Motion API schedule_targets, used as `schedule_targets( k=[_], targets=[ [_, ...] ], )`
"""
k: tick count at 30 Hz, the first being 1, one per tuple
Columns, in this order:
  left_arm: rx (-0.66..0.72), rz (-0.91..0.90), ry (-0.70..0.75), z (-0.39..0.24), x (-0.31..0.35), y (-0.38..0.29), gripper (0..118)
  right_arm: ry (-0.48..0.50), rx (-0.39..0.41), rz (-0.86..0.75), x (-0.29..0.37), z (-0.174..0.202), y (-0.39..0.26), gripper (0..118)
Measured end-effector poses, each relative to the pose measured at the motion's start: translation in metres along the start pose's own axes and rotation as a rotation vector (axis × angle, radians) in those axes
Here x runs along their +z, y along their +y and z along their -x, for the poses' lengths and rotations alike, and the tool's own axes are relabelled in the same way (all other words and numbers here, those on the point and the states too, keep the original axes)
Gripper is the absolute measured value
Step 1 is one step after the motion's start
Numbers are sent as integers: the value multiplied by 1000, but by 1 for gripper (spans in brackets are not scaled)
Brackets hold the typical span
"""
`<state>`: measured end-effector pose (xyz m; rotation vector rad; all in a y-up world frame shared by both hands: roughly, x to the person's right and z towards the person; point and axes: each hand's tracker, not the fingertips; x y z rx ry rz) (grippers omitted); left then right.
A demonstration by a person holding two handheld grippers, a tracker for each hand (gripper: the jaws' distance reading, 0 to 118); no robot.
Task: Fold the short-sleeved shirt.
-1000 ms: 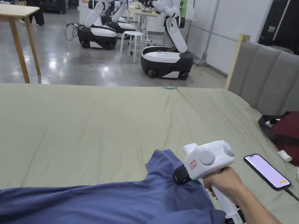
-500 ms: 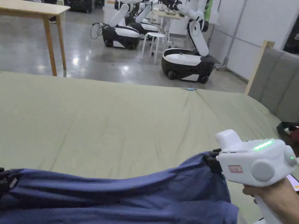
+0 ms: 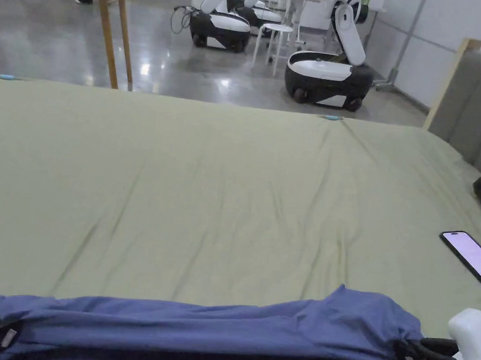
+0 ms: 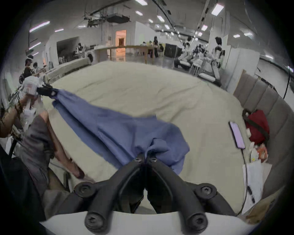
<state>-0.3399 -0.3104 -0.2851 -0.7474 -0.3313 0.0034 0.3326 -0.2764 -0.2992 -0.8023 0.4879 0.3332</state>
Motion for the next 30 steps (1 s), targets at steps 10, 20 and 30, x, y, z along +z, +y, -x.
schedule_targets(
  k=[10, 20, 30],
  targets=[
    [22, 52, -1, 1, -19, -18, 1, -42, -40, 81, -29, -2, -24, 4],
    [27, 119, 80, 2, 2, -20, 114, -139, -97, 34, -10, -7, -21, 118],
    [107, -301, 115, -30, 108, -30, 0, -223, -262, -597, 158, 85, -6, 1]
  ],
)
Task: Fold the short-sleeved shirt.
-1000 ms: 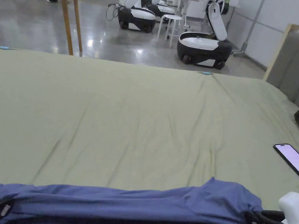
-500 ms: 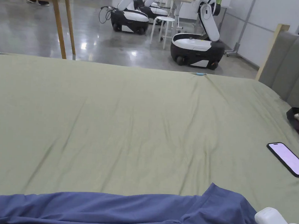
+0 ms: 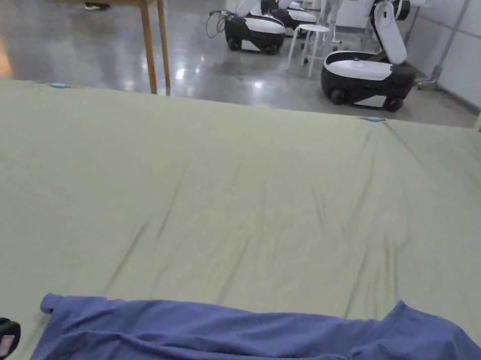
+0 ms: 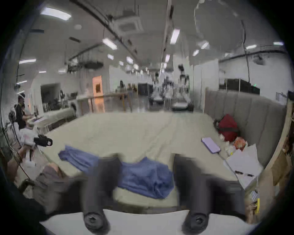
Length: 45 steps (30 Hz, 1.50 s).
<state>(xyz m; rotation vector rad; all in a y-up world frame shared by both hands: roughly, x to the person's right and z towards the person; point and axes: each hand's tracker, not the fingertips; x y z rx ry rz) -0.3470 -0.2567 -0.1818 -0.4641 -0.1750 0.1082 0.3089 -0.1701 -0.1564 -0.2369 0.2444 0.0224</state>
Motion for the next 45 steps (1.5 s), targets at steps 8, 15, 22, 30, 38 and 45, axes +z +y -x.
schedule_targets(
  k=[8, 15, 22, 30, 38, 45],
  targets=[
    [197, 17, -133, 34, -11, -4, 0, 36, 9, 13, -15, 6, -4, 0],
    [751, 231, -421, 117, -115, -67, 118, 111, 38, 65, -24, 30, -6, 0],
    [837, 251, -601, 116, -164, -90, 118, 127, 38, 107, -28, 42, -9, 0],
    [805, 406, -813, 80, -214, -91, 118, 133, 25, 123, -34, 44, -7, 1],
    [743, 490, -815, 69, -224, -79, 112, 120, 6, 138, -33, 46, -9, 1],
    [731, 520, -615, 70, -212, -73, 10, 109, -6, 156, -32, 40, -11, 1]
  ],
)
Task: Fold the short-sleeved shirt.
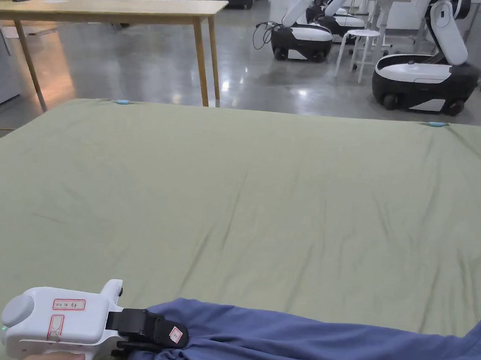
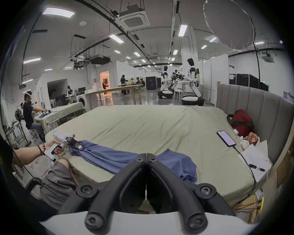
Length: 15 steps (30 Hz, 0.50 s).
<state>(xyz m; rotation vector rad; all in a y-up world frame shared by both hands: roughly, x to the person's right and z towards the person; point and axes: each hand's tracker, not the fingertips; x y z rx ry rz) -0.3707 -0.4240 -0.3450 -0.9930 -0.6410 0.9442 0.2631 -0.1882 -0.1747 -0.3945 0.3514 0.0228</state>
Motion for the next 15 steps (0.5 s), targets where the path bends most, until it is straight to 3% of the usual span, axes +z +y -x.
schedule_targets(
  k=[9, 15],
  targets=[
    [-58, -119, 34, -12, 40, 8, 10, 5, -24, 0, -2, -14, -1, 1],
    [52, -320, 163, 4, 122, -4, 10, 23, -18, -8, -4, -11, -1, 1]
  ],
)
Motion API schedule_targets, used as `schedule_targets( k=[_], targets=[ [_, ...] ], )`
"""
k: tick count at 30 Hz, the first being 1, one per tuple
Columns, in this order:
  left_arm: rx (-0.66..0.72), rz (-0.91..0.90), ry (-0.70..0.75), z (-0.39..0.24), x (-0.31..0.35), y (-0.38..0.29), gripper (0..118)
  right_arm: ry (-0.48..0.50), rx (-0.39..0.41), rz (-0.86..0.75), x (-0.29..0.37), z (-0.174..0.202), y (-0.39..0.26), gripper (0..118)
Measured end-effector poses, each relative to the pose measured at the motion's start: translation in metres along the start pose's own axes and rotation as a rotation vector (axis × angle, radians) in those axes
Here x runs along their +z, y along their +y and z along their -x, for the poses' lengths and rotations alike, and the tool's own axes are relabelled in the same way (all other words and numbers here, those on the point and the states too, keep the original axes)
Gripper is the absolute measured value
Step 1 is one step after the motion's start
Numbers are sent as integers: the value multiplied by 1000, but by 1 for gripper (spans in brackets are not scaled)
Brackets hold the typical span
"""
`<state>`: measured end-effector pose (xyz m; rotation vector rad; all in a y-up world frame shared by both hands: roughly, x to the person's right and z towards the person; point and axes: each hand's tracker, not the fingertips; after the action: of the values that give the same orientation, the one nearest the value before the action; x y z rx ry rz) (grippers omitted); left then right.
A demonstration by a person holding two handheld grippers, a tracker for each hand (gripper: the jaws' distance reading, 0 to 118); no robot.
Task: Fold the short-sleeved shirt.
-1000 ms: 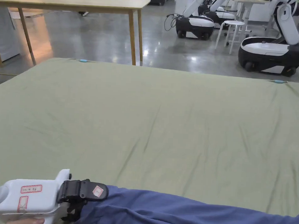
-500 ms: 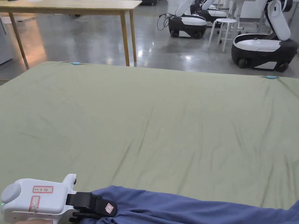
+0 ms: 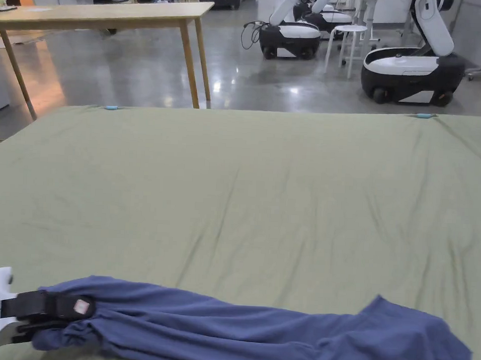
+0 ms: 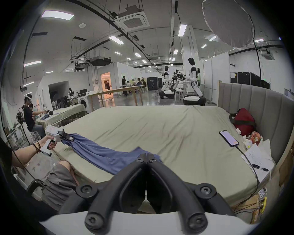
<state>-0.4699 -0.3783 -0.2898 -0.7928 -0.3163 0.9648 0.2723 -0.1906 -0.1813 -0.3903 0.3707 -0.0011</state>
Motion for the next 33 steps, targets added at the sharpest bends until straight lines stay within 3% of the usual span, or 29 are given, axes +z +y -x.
schedule_targets(
  k=[4, 14, 19, 23, 27, 29, 30, 31, 32, 33],
  targets=[
    [-12, 3, 8, 3, 18, 0, 10, 5, 2, 7, -4, 0, 1, 1],
    [-159, 138, -303, -113, -46, -20, 10, 10, 7, 25, -13, 5, 0, 1],
    [-139, 253, -189, -141, -121, -58, 10, 11, -4, 25, -10, 3, -4, 1],
    [-61, 314, -116, -117, -173, -79, 10, -8, -16, 28, -3, -4, -6, 1],
    [-124, 320, -48, -112, -196, -89, 11, -28, -18, 32, 2, -10, -8, 1],
    [-111, 310, -36, -113, -194, -89, 26, -34, -21, 33, 3, -12, -9, 1],
    [-117, 315, -37, -123, -192, -94, 48, -37, -24, 34, 3, -13, -9, 1],
    [-124, 313, -65, -125, -192, -94, 89, -35, -26, 35, 2, -13, -10, 1],
    [-115, 316, -144, -130, -194, -96, 105, -34, -27, 38, 2, -14, -11, 1],
    [-105, 333, -197, -138, -196, -100, 111, -34, -27, 40, 1, -13, -13, 1]
  ],
)
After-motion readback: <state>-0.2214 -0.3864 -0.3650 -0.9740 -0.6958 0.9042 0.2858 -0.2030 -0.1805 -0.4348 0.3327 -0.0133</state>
